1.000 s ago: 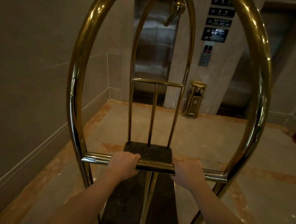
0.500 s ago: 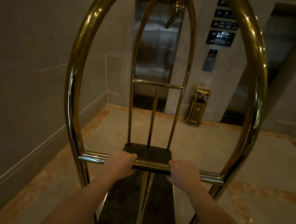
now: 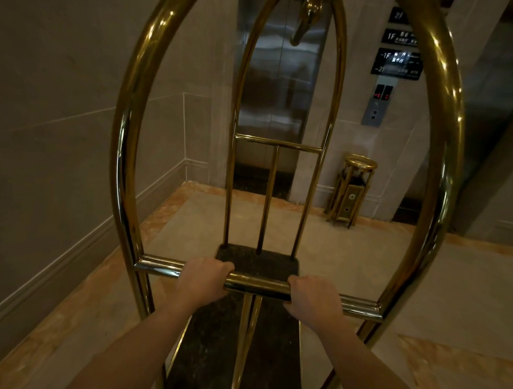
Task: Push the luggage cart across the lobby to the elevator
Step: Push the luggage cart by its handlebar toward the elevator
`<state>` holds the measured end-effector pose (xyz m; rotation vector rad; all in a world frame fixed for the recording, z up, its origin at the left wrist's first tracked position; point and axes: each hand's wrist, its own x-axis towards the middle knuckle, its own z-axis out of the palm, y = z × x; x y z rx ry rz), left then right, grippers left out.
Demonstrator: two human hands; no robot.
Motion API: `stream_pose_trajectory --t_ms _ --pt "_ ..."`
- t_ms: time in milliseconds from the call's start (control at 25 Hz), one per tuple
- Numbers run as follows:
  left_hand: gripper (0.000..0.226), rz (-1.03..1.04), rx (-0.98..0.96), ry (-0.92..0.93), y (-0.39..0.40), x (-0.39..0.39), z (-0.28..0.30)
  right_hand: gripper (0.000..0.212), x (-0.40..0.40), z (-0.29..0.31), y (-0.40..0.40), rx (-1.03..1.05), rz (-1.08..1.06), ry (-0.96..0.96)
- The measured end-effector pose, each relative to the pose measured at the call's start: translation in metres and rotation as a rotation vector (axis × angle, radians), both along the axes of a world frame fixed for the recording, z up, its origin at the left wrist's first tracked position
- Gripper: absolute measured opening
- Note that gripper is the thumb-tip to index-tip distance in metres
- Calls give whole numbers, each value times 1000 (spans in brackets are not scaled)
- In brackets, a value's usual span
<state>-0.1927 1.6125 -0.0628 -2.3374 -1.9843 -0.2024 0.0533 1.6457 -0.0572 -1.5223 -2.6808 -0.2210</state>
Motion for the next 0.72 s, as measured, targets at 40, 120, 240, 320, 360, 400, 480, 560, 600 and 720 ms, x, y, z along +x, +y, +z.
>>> stream_pose_trajectory --t_ms 40,120,240,320,360,400,480,560,600,720 --pt "16 -8 4 3 15 -3 0 23 -3 0 15 1 3 1" --pt "16 -10 17 6 48 -9 0 24 -10 -1 48 12 -4 -17" --pt "16 -26 13 0 96 -21 0 25 -21 0 95 6 -22 -12" --pt "16 -29 20 3 131 -30 0 25 -30 -1 130 -6 -38 -7" --pt "16 -28 19 6 147 -33 -1 24 -33 -2 146 -22 -49 -11" --pt "15 -27 20 5 163 -36 -1 23 -37 -1 163 -39 -55 -6" --pt "14 -34 15 12 192 -42 -2 23 -43 -1 191 -52 -56 3" --pt "15 -34 10 21 223 -49 -5 23 -47 -5 220 -35 -58 2" --pt "15 -37 11 13 235 -52 -6 23 -49 -5 231 -26 -51 4" --pt "14 -32 31 5 274 -57 -8 24 -54 -2 268 -3 -26 2"
